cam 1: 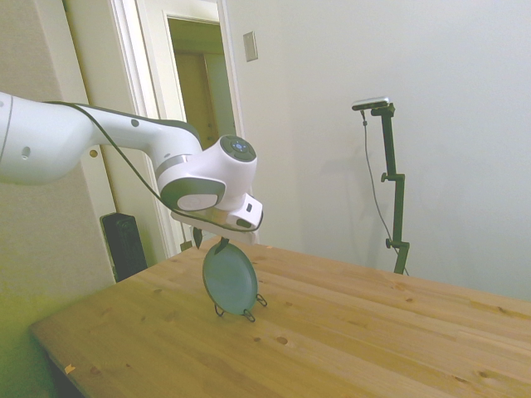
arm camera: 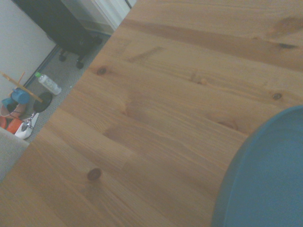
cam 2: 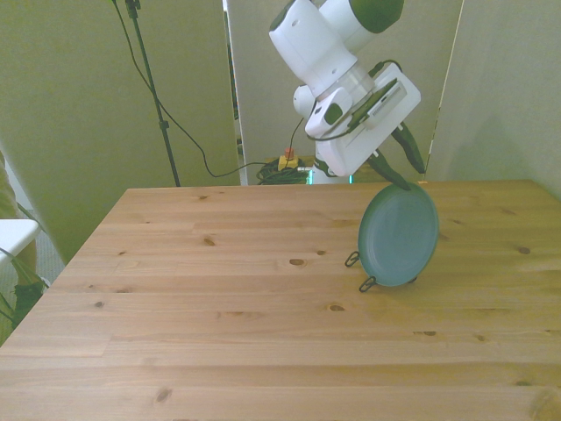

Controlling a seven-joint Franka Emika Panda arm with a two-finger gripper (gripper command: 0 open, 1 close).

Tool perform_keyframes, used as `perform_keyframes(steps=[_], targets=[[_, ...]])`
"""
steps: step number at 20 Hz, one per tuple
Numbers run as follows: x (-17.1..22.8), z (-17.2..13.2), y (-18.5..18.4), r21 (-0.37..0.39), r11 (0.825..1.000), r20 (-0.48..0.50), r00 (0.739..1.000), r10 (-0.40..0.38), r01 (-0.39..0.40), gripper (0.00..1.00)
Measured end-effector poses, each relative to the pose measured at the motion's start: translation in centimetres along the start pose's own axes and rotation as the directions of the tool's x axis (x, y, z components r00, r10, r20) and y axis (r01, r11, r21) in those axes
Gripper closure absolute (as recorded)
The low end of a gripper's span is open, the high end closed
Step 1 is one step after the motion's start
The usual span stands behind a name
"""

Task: Load the plate

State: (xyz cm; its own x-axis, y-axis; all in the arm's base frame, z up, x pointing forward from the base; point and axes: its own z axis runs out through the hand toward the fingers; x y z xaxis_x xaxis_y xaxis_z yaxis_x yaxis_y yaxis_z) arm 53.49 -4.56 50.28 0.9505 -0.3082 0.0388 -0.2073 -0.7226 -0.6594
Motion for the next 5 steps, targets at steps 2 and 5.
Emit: perform_keyframes(steps=[2,5], targets=[[-0.9,-2.8,-1.5,-0.023,1.0,-0.047,0.999,0.003,-0.005,0.0],[-3.4,-8.0,-4.5,-0.125,0.992,-0.148,0.989,0.001,-0.019,0.0]])
